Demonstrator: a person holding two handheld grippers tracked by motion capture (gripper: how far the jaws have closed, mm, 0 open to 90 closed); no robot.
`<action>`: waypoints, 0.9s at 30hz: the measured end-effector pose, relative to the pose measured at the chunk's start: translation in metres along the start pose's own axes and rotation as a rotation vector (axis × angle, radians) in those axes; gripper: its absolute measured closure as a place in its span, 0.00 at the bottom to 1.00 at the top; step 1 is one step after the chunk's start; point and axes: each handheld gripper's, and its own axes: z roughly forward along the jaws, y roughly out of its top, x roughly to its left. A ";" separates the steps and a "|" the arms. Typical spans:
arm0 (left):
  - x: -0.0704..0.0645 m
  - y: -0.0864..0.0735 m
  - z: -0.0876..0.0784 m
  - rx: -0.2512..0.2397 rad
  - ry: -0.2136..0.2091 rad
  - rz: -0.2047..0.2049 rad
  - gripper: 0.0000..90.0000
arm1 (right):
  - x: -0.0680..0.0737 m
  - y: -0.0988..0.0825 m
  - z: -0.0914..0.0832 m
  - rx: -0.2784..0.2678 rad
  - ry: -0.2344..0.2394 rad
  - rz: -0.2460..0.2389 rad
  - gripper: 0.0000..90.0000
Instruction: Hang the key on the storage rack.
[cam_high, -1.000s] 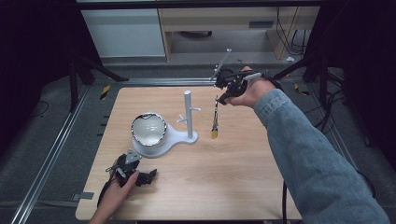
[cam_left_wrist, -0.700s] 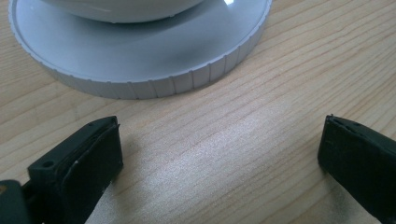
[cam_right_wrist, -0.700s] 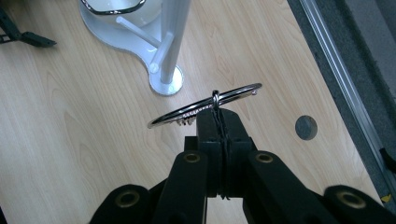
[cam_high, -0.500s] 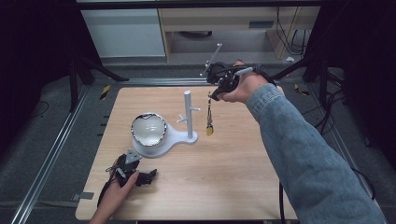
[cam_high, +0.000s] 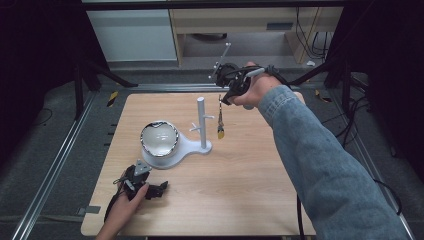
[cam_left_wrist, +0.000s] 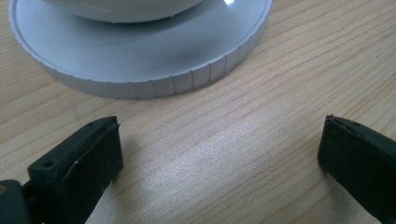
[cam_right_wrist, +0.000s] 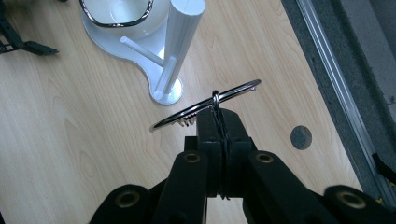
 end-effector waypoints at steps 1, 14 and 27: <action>0.000 0.000 0.000 0.000 0.000 -0.001 0.00 | 0.000 0.000 0.000 -0.001 0.000 0.000 0.99; 0.000 0.000 0.000 0.000 0.000 0.000 0.00 | 0.007 0.007 0.005 0.013 0.013 -0.018 0.99; 0.000 0.000 0.000 0.000 0.000 0.000 0.00 | 0.014 0.018 0.020 0.032 0.031 -0.035 0.99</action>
